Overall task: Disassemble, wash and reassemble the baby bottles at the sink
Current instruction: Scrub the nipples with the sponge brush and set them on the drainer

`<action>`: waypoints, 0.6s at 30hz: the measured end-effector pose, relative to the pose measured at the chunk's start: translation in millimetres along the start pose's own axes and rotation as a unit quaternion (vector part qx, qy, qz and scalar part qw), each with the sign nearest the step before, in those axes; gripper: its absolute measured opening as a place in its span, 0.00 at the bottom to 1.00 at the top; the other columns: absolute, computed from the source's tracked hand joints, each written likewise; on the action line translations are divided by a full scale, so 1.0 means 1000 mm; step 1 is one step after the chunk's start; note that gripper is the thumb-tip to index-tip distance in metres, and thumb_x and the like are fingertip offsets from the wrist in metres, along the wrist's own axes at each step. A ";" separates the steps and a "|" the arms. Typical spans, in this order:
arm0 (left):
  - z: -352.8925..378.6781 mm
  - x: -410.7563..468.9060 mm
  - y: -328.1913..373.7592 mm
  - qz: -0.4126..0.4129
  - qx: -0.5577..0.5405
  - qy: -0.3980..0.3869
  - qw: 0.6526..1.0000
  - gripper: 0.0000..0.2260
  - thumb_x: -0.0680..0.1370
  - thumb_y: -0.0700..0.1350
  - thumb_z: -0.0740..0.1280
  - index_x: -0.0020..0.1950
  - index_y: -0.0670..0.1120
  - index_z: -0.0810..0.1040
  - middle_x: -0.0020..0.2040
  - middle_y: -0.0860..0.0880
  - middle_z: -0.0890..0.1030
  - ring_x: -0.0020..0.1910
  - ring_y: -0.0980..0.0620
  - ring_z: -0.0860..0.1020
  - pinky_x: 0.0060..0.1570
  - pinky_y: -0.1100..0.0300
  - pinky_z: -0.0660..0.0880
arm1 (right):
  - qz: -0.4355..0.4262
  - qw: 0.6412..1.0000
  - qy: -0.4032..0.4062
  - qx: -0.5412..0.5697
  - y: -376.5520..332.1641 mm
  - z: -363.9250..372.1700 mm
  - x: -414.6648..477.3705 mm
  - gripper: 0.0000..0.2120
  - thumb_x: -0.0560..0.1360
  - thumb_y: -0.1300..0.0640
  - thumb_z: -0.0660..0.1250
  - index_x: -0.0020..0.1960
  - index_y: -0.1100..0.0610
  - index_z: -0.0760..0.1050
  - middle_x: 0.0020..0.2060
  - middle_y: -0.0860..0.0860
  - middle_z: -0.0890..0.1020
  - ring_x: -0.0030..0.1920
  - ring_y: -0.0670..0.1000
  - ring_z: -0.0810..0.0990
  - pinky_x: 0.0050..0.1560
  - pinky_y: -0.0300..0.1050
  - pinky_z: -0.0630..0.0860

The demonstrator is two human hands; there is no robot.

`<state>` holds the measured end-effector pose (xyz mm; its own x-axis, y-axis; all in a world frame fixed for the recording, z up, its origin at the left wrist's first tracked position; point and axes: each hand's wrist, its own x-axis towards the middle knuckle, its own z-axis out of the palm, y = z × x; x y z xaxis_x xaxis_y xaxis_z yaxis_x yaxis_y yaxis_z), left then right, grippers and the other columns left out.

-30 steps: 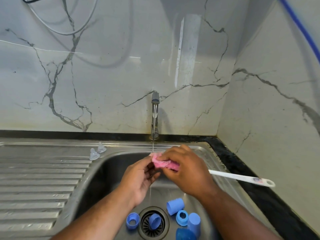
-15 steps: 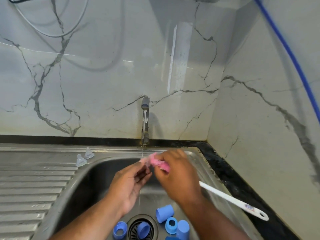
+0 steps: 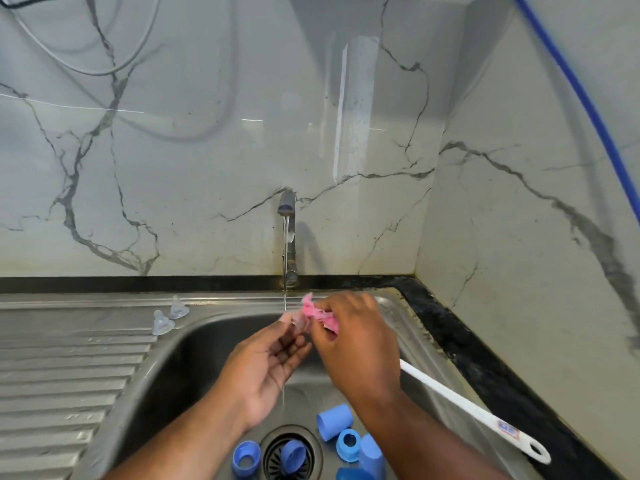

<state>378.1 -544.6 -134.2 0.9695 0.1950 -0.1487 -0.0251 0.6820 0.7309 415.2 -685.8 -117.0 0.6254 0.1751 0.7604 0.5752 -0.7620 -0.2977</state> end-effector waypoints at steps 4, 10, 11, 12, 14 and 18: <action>0.000 0.000 0.002 0.004 0.002 0.010 1.000 0.13 0.74 0.41 0.70 0.55 0.36 0.83 0.44 0.40 0.83 0.42 0.47 0.81 0.43 0.57 0.83 | -0.053 0.996 -0.063 0.018 -0.003 0.003 -0.003 0.07 0.74 0.47 0.71 0.51 0.46 0.79 0.45 0.41 0.80 0.48 0.43 0.74 0.37 0.39 0.74; 0.002 -0.002 0.000 0.004 0.001 0.018 1.000 0.08 0.79 0.37 0.67 0.53 0.33 0.82 0.45 0.38 0.83 0.44 0.45 0.80 0.55 0.51 0.80 | 0.000 0.998 -0.060 0.020 0.011 -0.002 0.007 0.05 0.76 0.48 0.70 0.52 0.45 0.79 0.45 0.40 0.78 0.49 0.45 0.74 0.41 0.40 0.68; 0.002 -0.002 0.000 0.005 0.006 0.018 1.000 0.08 0.79 0.37 0.67 0.54 0.33 0.82 0.46 0.37 0.83 0.44 0.45 0.80 0.53 0.52 0.80 | -0.011 0.997 -0.077 0.030 0.010 -0.002 0.006 0.06 0.76 0.48 0.70 0.52 0.45 0.79 0.45 0.39 0.77 0.49 0.43 0.74 0.41 0.38 0.68; 0.001 -0.002 0.000 0.008 0.012 0.018 1.000 0.09 0.80 0.37 0.66 0.54 0.34 0.82 0.47 0.37 0.83 0.45 0.45 0.81 0.52 0.53 0.80 | -0.030 0.993 -0.102 0.044 0.006 -0.002 0.003 0.06 0.76 0.47 0.70 0.52 0.44 0.79 0.45 0.38 0.76 0.48 0.40 0.72 0.41 0.36 0.68; -0.002 0.000 0.001 0.019 0.027 0.016 0.999 0.09 0.80 0.38 0.67 0.55 0.35 0.83 0.47 0.37 0.83 0.46 0.45 0.81 0.50 0.54 0.80 | -0.049 0.989 -0.129 0.059 0.002 0.001 0.000 0.06 0.76 0.45 0.69 0.52 0.44 0.78 0.44 0.37 0.74 0.47 0.38 0.70 0.41 0.31 0.67; -0.004 0.002 -0.001 0.031 0.061 0.006 0.998 0.09 0.80 0.37 0.67 0.55 0.34 0.83 0.46 0.38 0.83 0.44 0.46 0.81 0.48 0.56 0.83 | 0.023 0.996 -0.078 0.033 0.014 -0.001 0.006 0.05 0.76 0.46 0.70 0.50 0.44 0.79 0.42 0.38 0.74 0.44 0.39 0.69 0.38 0.33 0.63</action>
<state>379.2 -542.3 -137.4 0.9640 0.2428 -0.1084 -0.0540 0.5780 0.8142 426.3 -696.1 -116.1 0.7232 0.2405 0.6474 0.5745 -0.7297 -0.3707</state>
